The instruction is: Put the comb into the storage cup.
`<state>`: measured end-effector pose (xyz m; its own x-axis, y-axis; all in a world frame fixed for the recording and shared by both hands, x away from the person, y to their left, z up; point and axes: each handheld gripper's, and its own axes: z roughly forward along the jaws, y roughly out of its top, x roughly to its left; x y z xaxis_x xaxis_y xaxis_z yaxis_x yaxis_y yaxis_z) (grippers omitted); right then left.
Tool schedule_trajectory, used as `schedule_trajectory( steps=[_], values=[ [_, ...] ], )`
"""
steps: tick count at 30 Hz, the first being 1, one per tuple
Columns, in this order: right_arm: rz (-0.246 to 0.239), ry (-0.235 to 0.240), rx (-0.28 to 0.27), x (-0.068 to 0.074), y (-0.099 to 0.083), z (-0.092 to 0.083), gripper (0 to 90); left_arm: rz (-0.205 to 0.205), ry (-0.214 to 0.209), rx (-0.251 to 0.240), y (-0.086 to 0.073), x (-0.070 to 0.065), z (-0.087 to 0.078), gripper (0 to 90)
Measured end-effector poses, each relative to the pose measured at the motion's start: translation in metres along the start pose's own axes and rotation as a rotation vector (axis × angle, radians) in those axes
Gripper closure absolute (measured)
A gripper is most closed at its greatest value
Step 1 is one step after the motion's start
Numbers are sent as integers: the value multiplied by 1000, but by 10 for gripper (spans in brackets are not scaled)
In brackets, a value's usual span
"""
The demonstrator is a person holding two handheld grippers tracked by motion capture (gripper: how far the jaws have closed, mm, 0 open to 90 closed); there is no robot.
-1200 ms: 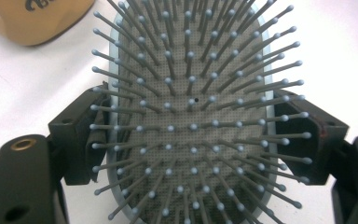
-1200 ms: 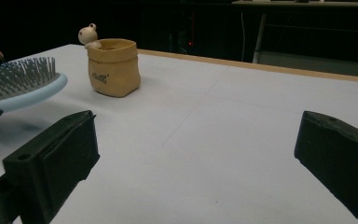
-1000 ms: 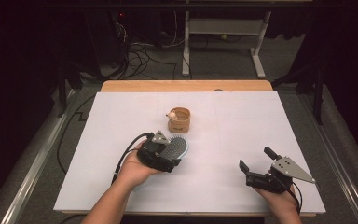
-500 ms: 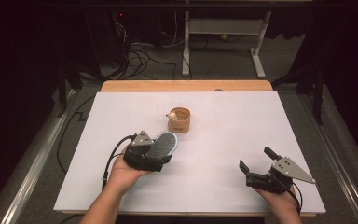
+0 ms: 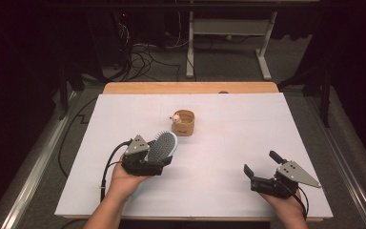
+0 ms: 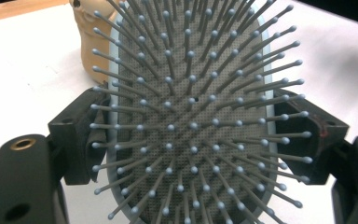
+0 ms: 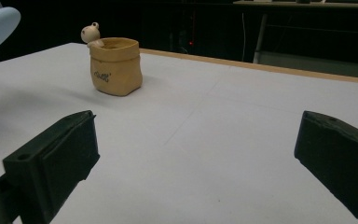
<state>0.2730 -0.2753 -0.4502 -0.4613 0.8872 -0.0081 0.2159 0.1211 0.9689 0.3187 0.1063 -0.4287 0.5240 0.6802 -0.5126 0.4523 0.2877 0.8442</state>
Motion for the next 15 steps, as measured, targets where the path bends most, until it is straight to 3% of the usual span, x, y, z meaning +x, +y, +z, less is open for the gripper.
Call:
schedule_trajectory(
  steps=[15],
  values=[
    [-8, 18, -7, 2, 1, 0, 3, 20, -24, -65, -1, -1, -6, 207]
  ],
)
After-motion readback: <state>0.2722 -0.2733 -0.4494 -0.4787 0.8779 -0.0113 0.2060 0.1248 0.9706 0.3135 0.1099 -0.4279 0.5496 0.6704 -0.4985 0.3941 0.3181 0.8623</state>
